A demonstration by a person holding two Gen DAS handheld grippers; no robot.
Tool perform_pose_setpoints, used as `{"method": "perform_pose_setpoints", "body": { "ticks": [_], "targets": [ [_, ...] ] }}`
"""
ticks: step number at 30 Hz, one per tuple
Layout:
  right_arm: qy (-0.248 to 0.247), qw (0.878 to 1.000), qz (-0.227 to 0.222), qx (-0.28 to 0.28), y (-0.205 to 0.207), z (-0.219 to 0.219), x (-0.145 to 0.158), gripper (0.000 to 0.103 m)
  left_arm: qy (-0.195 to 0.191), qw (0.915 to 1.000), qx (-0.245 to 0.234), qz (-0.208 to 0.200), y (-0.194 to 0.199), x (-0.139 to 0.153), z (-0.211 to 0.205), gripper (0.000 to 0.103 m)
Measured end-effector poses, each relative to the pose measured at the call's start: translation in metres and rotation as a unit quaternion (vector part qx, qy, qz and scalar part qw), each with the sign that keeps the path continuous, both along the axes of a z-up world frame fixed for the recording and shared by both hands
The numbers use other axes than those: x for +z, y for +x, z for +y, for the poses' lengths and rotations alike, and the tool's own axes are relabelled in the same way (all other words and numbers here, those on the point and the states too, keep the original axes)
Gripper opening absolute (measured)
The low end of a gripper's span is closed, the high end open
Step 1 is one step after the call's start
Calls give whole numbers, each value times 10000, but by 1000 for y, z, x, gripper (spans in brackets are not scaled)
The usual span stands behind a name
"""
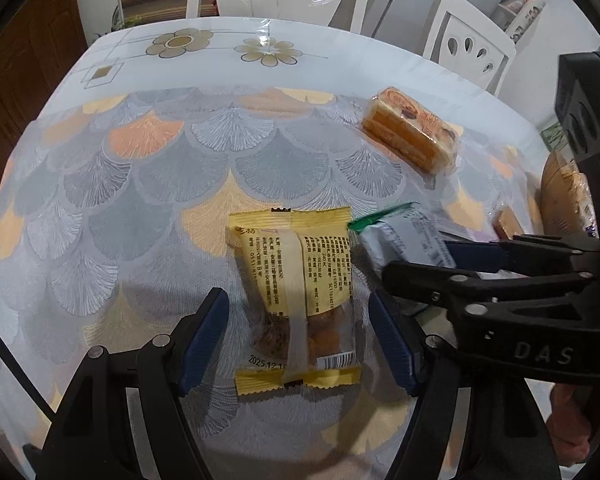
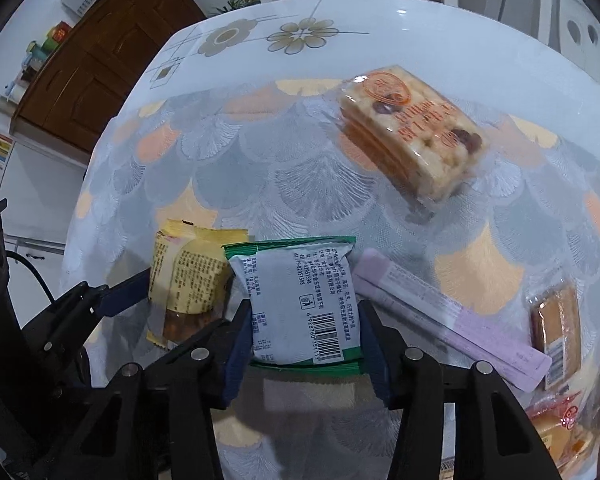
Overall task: Organize snacks
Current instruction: 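Grasp the green-and-white snack pack with the right tool while the left grasps the yellow cake pack, then carry both packs over the amber bowl and open both tools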
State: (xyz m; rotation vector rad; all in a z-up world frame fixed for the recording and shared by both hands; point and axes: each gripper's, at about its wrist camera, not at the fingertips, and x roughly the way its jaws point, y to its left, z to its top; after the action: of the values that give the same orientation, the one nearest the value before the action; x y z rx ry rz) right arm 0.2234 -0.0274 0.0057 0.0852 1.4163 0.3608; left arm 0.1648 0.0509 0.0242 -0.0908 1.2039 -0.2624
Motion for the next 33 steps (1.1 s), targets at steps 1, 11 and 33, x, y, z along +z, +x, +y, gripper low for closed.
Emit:
{"method": "perform_pose_setpoints", "body": {
  "ticks": [1,11,33],
  "targets": [
    [8,10000,14,-38,-2,-4,0,49,31,10000,-5,-9,0,0,-1,69],
    [115,9988,99,-468,-37,-52,14,49,137,9998,59,-154,-1,-1,0,44],
    [555,9927,65,-1067,-135,-143,68,49,22,9957,-559,-737,-53,86,-87,39]
  ]
}}
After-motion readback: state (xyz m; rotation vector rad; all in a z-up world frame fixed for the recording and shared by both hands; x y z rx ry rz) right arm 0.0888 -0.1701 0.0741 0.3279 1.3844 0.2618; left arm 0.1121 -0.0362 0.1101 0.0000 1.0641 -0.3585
